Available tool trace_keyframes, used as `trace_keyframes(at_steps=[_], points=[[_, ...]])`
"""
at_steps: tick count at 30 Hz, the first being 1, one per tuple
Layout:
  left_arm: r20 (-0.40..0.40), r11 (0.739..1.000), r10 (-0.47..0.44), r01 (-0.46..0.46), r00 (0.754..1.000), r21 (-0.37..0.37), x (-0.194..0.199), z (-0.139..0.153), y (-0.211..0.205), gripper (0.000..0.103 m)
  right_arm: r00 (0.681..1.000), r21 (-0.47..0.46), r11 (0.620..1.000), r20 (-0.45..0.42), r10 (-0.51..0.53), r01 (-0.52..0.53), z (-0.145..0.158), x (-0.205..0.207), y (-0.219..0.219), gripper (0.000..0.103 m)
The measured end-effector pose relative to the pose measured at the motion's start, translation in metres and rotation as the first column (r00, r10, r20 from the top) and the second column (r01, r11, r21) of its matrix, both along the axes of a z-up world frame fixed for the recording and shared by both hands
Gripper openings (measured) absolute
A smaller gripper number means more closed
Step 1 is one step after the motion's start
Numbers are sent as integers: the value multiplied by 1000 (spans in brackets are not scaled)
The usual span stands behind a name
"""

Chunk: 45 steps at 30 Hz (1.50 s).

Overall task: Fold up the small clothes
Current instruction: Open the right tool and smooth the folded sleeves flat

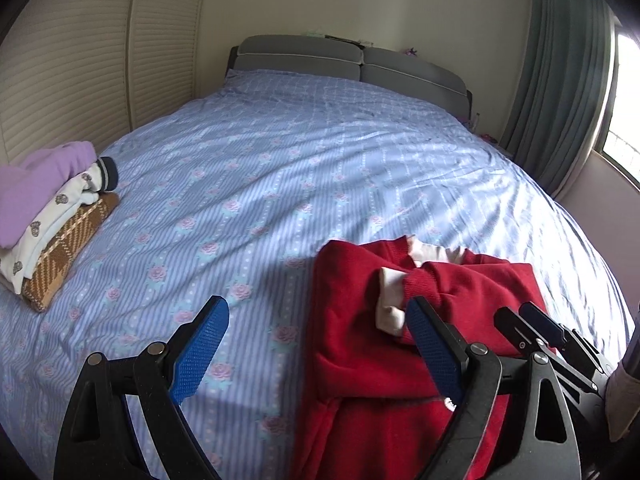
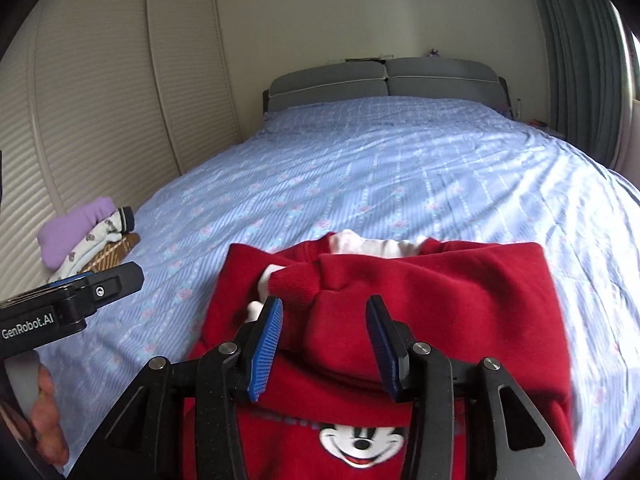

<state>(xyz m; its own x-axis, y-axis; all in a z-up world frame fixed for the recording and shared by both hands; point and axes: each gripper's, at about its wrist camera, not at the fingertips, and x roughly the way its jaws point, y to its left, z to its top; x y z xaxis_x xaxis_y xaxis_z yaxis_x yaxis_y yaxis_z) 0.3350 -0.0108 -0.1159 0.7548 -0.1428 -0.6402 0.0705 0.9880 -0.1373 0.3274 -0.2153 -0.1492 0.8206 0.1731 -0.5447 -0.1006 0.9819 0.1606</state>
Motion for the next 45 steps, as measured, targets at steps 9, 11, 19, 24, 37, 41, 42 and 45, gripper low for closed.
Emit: trace_keyframes(at_steps=[9, 11, 19, 24, 37, 41, 42, 45], points=[[-21, 990, -139, 140, 990, 34, 19, -20, -89, 91, 979, -19, 981, -69, -194, 193, -17, -7, -99, 45], [-45, 988, -142, 145, 989, 54, 25, -30, -99, 91, 975, -38, 978, -88, -205, 203, -25, -5, -108, 45], [-172, 992, -85, 100, 981, 78, 42, -83, -90, 94, 966, -89, 975, -139, -216, 206, -56, -2, -122, 45], [-143, 990, -83, 98, 986, 104, 38, -89, -93, 98, 966, -124, 973, -145, -213, 196, -66, 0, -119, 45], [52, 973, -224, 220, 973, 64, 25, -39, -118, 96, 991, -102, 988, -58, -125, 118, -30, 11, -107, 47], [-19, 969, -236, 236, 972, 72, 44, -60, -126, 96, 989, -111, 990, -111, -99, 86, -38, 34, -101, 47], [-41, 970, -229, 232, 973, 75, 48, -68, -126, 96, 987, -112, 990, -130, -99, 85, -42, 38, -101, 47], [-91, 975, -209, 214, 974, 58, 54, -91, -119, 97, 984, -115, 990, -144, -100, 84, -53, 42, -102, 49]])
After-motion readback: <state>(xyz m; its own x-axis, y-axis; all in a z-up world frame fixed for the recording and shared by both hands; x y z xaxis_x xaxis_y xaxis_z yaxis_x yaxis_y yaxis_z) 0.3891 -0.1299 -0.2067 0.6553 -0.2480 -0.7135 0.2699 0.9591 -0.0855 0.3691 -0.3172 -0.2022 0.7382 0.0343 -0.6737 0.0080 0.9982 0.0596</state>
